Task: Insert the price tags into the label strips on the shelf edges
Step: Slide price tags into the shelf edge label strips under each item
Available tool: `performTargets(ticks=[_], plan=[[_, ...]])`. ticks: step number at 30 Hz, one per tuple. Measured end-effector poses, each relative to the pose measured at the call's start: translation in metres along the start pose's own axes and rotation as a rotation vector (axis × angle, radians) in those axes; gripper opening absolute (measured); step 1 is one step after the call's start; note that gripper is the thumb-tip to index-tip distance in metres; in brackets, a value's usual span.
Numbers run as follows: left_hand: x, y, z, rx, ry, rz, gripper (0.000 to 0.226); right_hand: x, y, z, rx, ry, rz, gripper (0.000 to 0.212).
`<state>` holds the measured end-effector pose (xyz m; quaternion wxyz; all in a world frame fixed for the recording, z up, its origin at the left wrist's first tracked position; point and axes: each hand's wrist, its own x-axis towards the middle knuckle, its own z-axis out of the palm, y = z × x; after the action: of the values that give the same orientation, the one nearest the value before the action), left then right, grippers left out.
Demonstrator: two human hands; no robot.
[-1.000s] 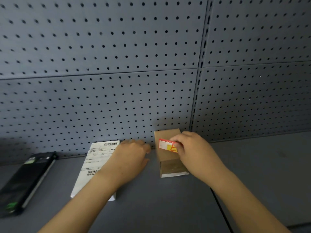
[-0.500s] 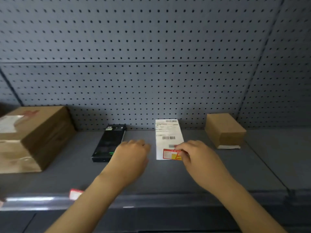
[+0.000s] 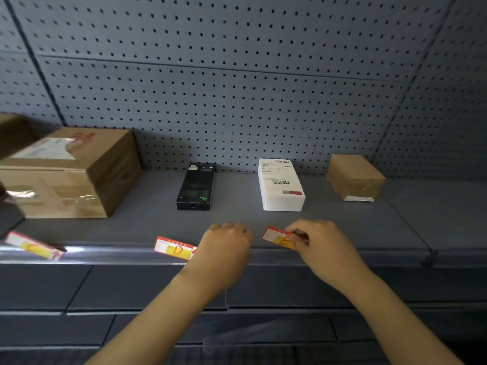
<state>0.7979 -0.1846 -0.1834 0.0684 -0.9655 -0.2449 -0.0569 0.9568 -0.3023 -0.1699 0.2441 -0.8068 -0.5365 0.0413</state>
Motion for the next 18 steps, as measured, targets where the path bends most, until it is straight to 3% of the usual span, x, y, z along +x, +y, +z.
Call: performTargets(ticks=[8, 18], plan=[[0.011, 0.034, 0.01, -0.188, -0.063, -0.064, 0.027, -0.004, 0.033, -0.011, 0.04, -0.045, -0.013, 0.017], [0.021, 0.051, 0.021, -0.19, -0.059, -0.097, 0.031, 0.004, 0.05, -0.005, 0.061, -0.067, -0.077, 0.015]])
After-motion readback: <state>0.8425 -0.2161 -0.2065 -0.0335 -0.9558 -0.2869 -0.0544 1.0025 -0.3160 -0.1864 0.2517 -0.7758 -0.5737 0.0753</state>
